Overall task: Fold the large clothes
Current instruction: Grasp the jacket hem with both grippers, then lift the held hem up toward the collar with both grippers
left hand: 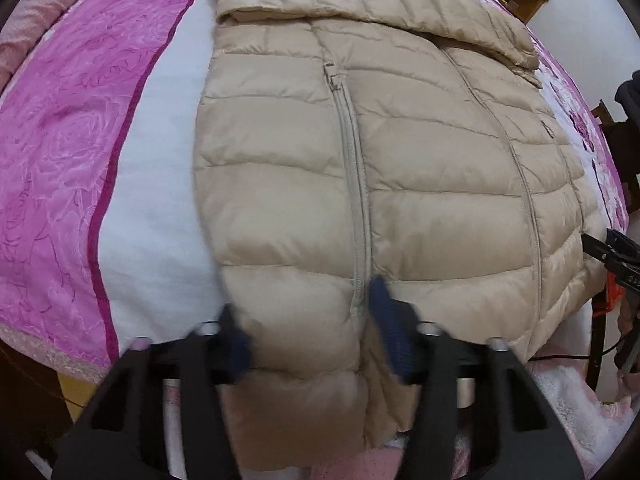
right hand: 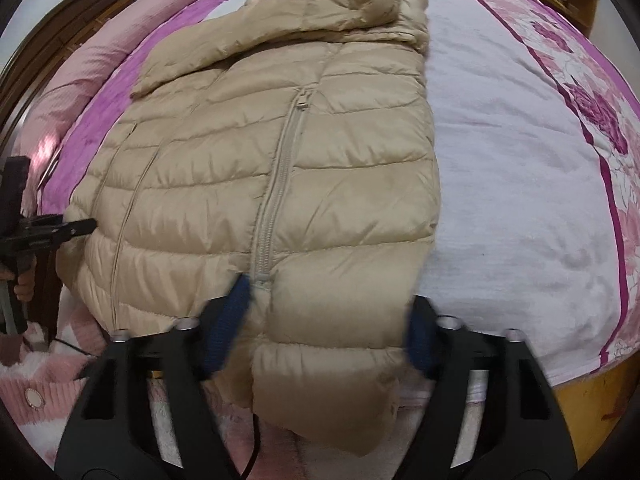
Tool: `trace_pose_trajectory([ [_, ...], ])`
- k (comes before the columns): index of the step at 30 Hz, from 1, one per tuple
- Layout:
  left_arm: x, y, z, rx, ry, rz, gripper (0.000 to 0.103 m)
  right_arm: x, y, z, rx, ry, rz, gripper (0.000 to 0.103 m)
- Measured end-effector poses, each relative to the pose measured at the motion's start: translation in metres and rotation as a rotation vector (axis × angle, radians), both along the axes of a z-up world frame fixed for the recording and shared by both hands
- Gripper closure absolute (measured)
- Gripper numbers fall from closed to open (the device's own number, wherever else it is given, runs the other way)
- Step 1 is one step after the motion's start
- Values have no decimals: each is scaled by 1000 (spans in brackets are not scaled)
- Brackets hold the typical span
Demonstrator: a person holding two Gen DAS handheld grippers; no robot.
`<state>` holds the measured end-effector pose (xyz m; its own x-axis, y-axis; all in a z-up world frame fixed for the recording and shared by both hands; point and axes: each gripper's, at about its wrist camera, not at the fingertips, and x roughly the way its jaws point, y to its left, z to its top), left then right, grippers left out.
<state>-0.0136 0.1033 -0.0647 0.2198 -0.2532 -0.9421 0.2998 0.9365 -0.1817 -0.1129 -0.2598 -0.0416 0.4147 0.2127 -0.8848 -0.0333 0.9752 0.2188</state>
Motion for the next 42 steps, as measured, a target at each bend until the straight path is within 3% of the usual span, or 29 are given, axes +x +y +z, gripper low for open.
trace_pose_trajectory([
  [1,-1,0,2,-27,12,-4,76,-1,0,2,-5,-4,1,61],
  [2,-2,-1,5,-40,14,-13,79,-1,0,4,0,-5,6,68],
  [5,-7,-2,17,-27,-2,-48,86,-5,-2,15,7,-20,18,82],
  [7,-10,2,26,-51,16,-48,87,-10,0,27,-14,-34,39,84],
  [24,-62,29,124,-80,14,-94,88,-59,15,126,-58,-153,173,88],
  [30,-38,22,146,-96,-65,-105,88,-45,11,138,-58,-223,137,88],
  [42,36,0,185,-95,-256,-94,88,26,-7,169,-67,-366,43,89],
])
